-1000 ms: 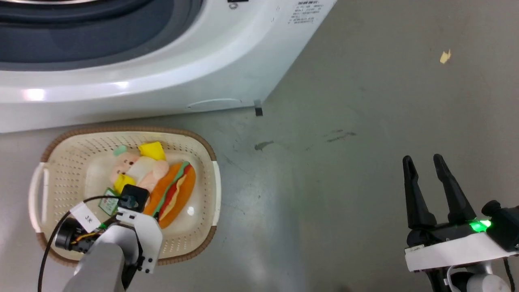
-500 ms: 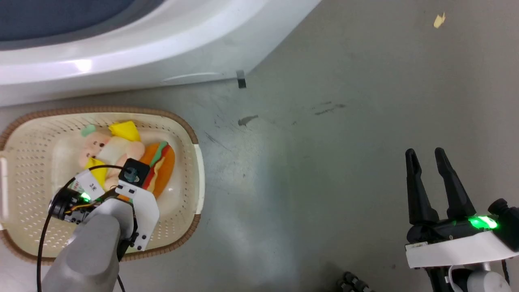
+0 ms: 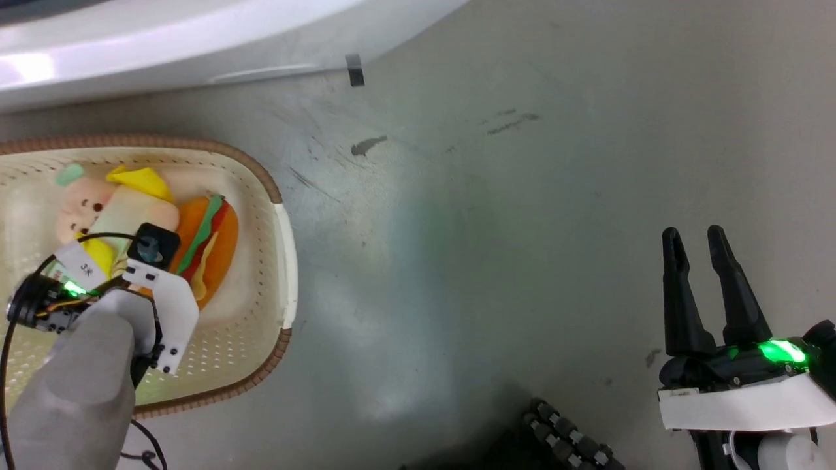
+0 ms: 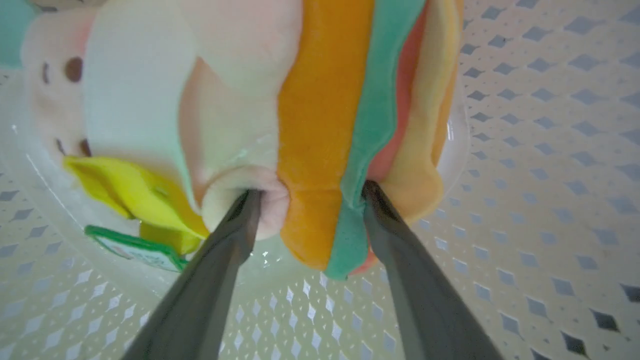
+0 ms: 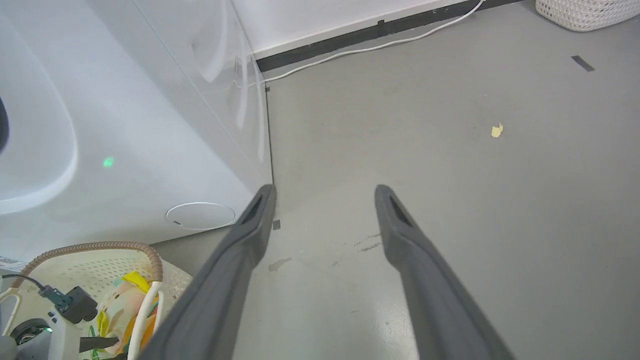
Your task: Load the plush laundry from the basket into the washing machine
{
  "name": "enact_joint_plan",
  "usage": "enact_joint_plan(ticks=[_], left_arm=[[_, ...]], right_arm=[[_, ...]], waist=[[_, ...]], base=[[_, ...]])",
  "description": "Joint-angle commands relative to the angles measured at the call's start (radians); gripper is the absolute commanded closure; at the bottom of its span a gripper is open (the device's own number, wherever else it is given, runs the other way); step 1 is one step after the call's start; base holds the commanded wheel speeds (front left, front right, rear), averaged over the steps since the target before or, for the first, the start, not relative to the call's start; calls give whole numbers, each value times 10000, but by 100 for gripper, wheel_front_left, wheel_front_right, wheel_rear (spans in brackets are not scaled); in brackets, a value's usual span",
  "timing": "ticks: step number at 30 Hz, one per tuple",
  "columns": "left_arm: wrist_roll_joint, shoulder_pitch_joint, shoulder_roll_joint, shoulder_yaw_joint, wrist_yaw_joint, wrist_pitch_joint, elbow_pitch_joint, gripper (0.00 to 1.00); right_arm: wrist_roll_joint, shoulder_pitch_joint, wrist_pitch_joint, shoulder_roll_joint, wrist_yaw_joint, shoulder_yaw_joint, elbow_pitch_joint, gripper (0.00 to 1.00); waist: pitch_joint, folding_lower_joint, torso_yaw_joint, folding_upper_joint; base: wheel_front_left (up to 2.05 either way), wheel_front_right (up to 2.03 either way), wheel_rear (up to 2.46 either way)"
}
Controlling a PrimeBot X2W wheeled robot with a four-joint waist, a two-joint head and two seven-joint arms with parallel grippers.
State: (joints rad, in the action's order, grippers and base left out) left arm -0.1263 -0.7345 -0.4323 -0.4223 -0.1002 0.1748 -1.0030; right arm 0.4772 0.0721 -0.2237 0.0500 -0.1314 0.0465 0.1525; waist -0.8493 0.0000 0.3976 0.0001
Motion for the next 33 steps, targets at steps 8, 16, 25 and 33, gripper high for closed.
enact_joint_plan(ticks=[8,16,25,33], left_arm=[[-224,-753,-361,-781,-204,-390,-992,100],[-773,-866,-744,-792,-140,-1088,-1875,100],[-1357,50,16,-546,20,-2346,-2149,100],[-1618,918,1269,-685,-10,-3513,-2289,100]], right_arm=[[444,390,-246,2,7,135,86,0],[622,759,-381,2,7,369,12,0],[-153,821,-381,2,7,250,-345,0],[-1022,410,-381,2,7,-300,-611,0]], waist=[[-688,0,399,-1],[-602,0,842,-1],[1473,0,262,-1],[3709,0,-909,-1]], base=[[0,0,0],[0,0,0],[0,0,0],[0,0,0]])
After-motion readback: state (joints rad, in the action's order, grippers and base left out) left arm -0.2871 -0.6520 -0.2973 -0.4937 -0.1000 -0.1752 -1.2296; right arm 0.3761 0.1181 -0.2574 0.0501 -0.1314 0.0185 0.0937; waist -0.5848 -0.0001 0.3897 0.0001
